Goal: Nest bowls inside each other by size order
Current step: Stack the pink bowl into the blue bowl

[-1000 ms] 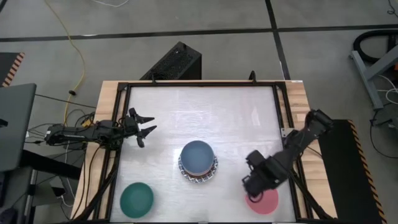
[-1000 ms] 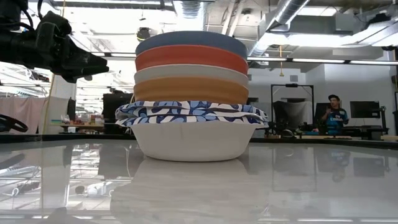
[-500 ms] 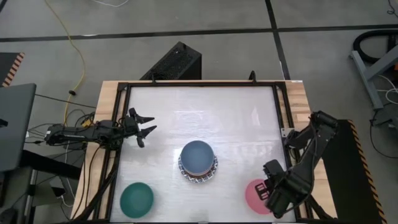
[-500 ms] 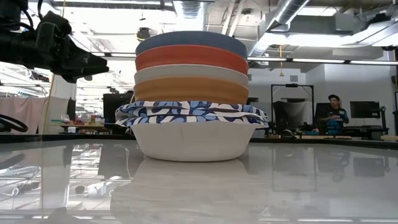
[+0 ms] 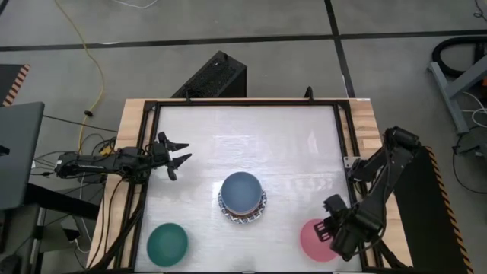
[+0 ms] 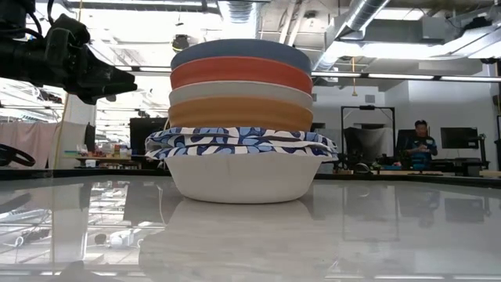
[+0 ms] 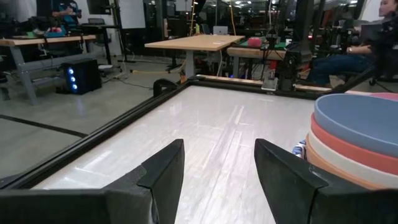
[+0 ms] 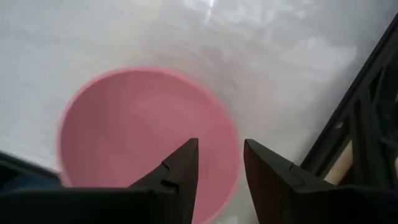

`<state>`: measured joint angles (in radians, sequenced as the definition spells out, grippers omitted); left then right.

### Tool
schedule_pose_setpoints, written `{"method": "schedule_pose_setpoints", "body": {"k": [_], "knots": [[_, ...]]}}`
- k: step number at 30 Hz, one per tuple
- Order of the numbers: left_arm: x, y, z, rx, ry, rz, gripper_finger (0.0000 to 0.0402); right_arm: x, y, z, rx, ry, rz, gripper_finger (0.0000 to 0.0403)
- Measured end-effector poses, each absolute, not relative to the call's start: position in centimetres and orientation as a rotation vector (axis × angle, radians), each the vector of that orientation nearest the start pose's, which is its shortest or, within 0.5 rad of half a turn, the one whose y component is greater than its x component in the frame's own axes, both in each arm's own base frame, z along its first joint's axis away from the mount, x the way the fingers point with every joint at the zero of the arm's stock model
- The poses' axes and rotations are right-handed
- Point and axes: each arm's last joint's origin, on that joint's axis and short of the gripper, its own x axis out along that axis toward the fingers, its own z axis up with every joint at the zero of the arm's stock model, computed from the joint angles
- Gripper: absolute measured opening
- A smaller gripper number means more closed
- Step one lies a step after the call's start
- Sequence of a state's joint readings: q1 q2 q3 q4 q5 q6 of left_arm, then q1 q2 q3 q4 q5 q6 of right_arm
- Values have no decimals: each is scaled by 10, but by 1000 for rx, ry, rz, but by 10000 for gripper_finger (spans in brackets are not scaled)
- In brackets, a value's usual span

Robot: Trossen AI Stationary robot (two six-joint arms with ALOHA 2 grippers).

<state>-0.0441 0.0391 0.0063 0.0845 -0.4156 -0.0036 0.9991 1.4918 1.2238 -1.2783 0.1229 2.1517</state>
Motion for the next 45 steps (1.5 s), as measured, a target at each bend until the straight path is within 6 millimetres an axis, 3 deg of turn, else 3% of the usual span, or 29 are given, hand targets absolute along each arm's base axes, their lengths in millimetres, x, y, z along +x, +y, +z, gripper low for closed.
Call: {"method": "schedule_pose_setpoints", "body": {"k": [9, 25, 36, 45], "knots": [[98, 7, 171, -16, -52, 371, 185, 130, 214, 238, 862, 1268, -840, 147], [98, 7, 171, -16, -52, 371, 185, 114, 219, 236, 763, 1217, -791, 147], [98, 7, 171, -15, -52, 371, 185, 111, 215, 213, 712, 1221, -743, 147], [98, 7, 171, -15, -52, 371, 185, 104, 207, 217, 705, 1223, -696, 147]]}}
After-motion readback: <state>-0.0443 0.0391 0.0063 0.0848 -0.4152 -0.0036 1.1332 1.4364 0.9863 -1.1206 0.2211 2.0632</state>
